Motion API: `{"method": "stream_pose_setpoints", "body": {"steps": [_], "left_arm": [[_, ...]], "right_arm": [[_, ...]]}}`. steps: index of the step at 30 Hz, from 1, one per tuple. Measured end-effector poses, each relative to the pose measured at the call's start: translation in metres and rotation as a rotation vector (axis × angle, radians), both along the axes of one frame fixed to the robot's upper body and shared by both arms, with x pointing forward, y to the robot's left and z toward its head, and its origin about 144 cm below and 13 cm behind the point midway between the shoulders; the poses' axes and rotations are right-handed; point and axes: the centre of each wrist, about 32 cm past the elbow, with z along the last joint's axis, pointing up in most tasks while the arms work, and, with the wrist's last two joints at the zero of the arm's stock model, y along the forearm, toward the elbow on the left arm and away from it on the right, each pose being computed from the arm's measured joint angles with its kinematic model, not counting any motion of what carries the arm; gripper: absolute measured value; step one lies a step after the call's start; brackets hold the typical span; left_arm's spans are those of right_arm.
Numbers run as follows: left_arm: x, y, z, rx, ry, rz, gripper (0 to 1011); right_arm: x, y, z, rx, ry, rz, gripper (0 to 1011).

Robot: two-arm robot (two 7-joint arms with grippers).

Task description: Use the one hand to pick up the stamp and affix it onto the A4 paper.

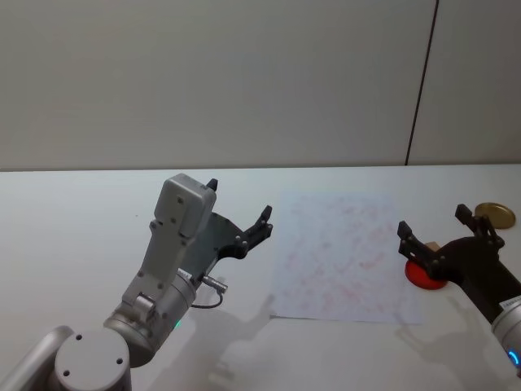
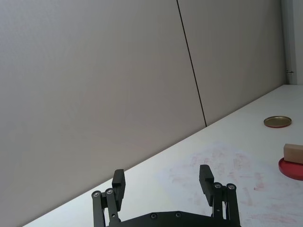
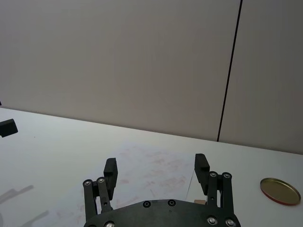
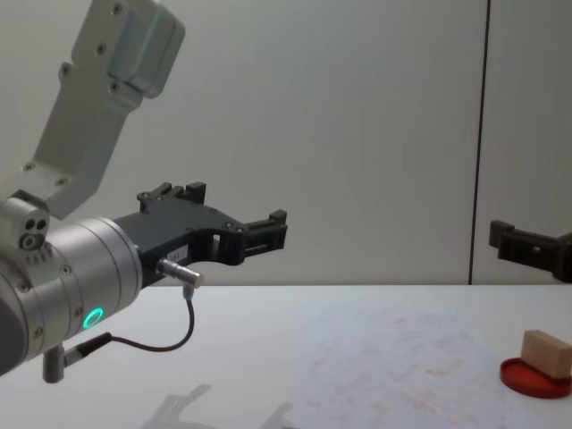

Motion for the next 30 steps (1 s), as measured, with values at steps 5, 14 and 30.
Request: {"method": "stream_pose_setpoints", "body": {"steps": [5,14,30], "left_arm": [[0.0,0.0,0.0,0.0,0.0,0.0,993],[0.0,0.0,0.0,0.0,0.0,0.0,993],[0.0,0.0,0.0,0.0,0.0,0.0,993]], "right_arm": [[0.0,0.0,0.0,0.0,0.0,0.0,1001],[0.0,-0.0001,0.0,0.0,0.0,0.0,1001],[0.0044,-0.0031,-0.0018,-0.008,0.011,0.002,1001]]}}
